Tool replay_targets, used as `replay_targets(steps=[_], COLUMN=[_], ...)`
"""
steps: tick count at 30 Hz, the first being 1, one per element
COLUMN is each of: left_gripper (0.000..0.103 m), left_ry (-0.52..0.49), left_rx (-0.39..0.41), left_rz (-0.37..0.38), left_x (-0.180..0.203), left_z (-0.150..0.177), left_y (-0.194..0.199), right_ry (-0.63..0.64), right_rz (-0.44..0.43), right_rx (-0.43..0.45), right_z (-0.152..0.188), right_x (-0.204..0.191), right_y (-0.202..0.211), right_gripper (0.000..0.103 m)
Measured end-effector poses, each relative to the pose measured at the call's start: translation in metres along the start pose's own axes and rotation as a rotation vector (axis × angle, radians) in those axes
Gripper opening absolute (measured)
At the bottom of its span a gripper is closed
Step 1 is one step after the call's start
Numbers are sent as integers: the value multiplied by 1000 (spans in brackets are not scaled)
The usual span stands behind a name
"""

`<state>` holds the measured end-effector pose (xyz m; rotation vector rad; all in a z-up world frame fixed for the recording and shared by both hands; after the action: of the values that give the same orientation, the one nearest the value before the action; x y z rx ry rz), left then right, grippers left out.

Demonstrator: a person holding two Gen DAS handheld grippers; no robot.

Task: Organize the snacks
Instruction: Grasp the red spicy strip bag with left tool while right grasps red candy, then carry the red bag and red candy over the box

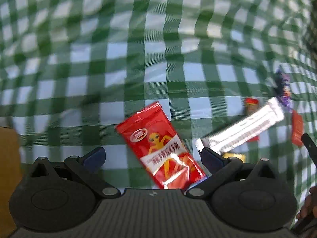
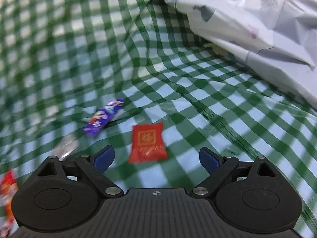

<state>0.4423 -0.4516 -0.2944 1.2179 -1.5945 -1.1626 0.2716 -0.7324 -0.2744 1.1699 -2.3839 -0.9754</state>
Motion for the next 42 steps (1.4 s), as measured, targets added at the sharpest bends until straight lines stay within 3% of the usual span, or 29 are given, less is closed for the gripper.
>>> replay_targets(steps=[2,4,6,9,10,11,12,13,16,19,27,31,36,42], left_gripper=[103,103,103,103,98,92,75,60,52,51,50,50,50,50], left_ry=[38,42,10,21,31,61,102,141,185,155,155,141,132,130], left_rx=[-38,-14,5,12,6,13,25,30,6,56,226,308,381,376], left_rz=[-10,-44,-90,-82,-78,-84,-85,-79,-30,-29,73,117,133,88], left_x=[-2,-1,5,2,-1,-6,-12,-17,-27,-36,-47,-65,-101,-174], left_z=[-1,0,4,6,5,3,2,2,2,5,11,33,76,148], left_y=[-20,-25,-26,-23,-20,-16,-10,-4,9,33,140,207,279,337], right_ry=[3,13,72,60,67,75,83,96,140,148,110,84,111,143], right_rz=[15,17,48,43,39,43,31,15,24,8,-54,-128,-259,-416], right_rx=[-24,-71,-10,19,25,33,44,52,40,68,198,235,251,197], right_z=[0,6,9,10,11,11,11,11,9,7,-20,-23,3,63], right_x=[-2,-4,-11,-10,-10,-9,-10,-12,-17,-21,-27,-40,-80,-144], right_y=[-26,-50,-53,-52,-52,-49,-45,-41,-32,-11,89,156,249,341], right_gripper=[95,101,102,102,102,94,85,55,51,51,51,51,51,51])
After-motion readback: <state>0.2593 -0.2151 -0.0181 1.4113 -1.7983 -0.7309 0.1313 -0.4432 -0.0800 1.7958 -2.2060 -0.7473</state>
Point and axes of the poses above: each gripper's, at about its wrist camera, not at the fingertips, and y roughly against the way its jaws point, x to its right, z to its underside, the point moved 6 cm from there along -y, roughly the way its jaws point, and after that the axes turned 6 degrees about y, right-handed, at the moved point
